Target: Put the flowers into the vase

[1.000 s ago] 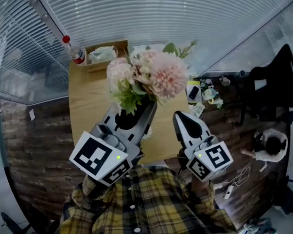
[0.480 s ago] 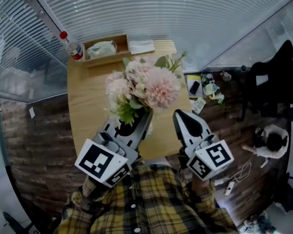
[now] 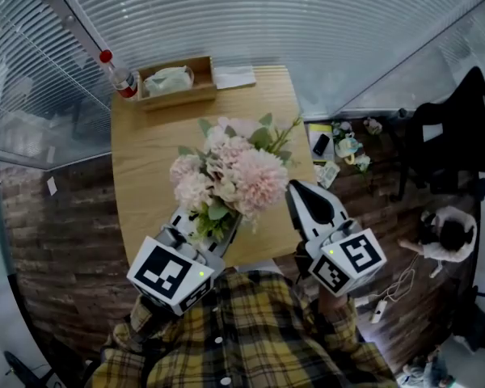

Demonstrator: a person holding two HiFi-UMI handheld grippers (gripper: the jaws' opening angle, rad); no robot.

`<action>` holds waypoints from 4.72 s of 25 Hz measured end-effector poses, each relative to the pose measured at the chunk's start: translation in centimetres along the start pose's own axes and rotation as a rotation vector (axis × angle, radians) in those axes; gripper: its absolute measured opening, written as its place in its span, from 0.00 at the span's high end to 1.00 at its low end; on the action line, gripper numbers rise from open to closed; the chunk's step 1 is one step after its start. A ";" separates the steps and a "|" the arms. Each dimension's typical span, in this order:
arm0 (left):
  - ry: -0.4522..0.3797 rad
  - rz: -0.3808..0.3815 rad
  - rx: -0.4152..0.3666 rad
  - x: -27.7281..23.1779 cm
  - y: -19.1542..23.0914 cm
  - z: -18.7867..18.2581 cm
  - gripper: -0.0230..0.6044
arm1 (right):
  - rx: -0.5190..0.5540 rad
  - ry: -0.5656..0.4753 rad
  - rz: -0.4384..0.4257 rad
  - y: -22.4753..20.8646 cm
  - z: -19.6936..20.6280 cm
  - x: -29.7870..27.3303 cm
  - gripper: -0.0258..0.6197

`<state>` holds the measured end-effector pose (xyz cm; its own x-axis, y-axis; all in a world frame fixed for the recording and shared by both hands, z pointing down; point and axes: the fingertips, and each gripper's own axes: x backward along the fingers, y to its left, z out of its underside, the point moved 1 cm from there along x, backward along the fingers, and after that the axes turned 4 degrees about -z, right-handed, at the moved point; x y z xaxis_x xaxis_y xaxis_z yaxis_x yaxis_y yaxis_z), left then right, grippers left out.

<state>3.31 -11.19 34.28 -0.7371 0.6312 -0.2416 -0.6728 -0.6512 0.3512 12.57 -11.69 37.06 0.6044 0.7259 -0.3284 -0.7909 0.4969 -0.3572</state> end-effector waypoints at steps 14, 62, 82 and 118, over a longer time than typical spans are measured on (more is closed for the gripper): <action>0.175 0.044 -0.054 0.0 -1.2 3.5 0.88 | -0.009 -0.001 -0.001 -0.2 -0.1 -0.1 0.94; 0.370 -0.071 -0.300 1.4 -0.4 9.1 0.67 | -0.032 0.030 -0.022 -0.1 1.1 -0.7 0.94; 0.236 -0.219 -0.043 7.4 6.4 6.2 0.68 | 0.056 -0.041 0.036 -1.0 -2.5 2.3 0.94; -0.238 -0.142 -0.081 6.2 2.1 -11.3 0.95 | 0.295 -0.154 -0.166 7.4 -13.1 0.7 0.94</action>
<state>-3.34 -13.39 23.32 -0.6055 0.7935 -0.0609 -0.7784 -0.5745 0.2532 8.39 -13.70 22.74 0.7230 0.6758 -0.1433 -0.6905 0.7134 -0.1194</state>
